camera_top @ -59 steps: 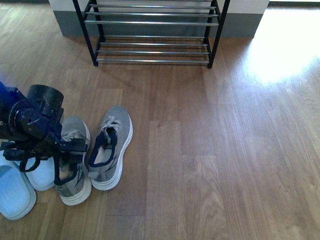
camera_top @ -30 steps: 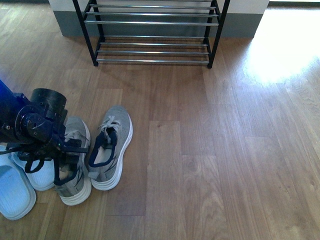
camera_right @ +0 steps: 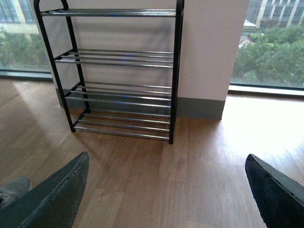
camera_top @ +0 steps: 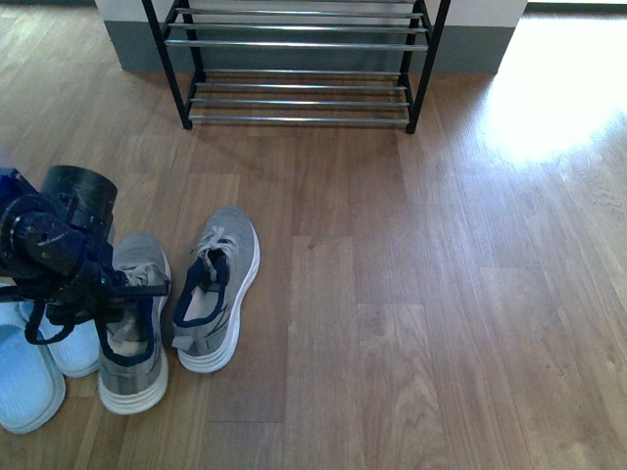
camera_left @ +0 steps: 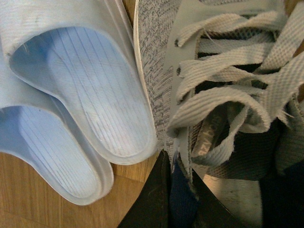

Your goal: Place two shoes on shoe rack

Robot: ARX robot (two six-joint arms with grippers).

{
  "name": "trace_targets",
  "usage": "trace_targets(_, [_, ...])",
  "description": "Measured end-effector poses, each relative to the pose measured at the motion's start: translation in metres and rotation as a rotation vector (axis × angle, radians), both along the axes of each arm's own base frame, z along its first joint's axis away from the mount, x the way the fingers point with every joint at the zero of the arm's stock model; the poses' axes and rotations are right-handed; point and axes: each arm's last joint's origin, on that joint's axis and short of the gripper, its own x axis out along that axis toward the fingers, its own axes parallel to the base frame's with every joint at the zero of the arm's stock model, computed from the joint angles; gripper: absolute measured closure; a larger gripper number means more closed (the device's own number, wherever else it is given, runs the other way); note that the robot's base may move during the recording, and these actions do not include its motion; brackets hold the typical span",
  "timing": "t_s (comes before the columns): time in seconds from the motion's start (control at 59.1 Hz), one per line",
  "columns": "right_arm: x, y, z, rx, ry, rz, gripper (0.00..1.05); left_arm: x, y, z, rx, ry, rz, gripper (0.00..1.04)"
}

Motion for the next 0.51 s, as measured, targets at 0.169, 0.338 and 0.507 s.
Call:
trace_targets(0.169, [0.000, 0.000, 0.000, 0.000, 0.000, 0.000, 0.09, -0.014, 0.002, 0.066, 0.092, -0.190, 0.022, 1.03])
trace_targets(0.338, [0.000, 0.000, 0.000, 0.000, 0.000, 0.000, 0.09, -0.046, 0.001, 0.142, 0.173, -0.398, 0.031, 1.03])
trace_targets(0.507, [0.000, 0.000, 0.000, 0.000, 0.000, 0.000, 0.09, -0.089, 0.004, 0.188, 0.216, -0.528, 0.053, 1.03])
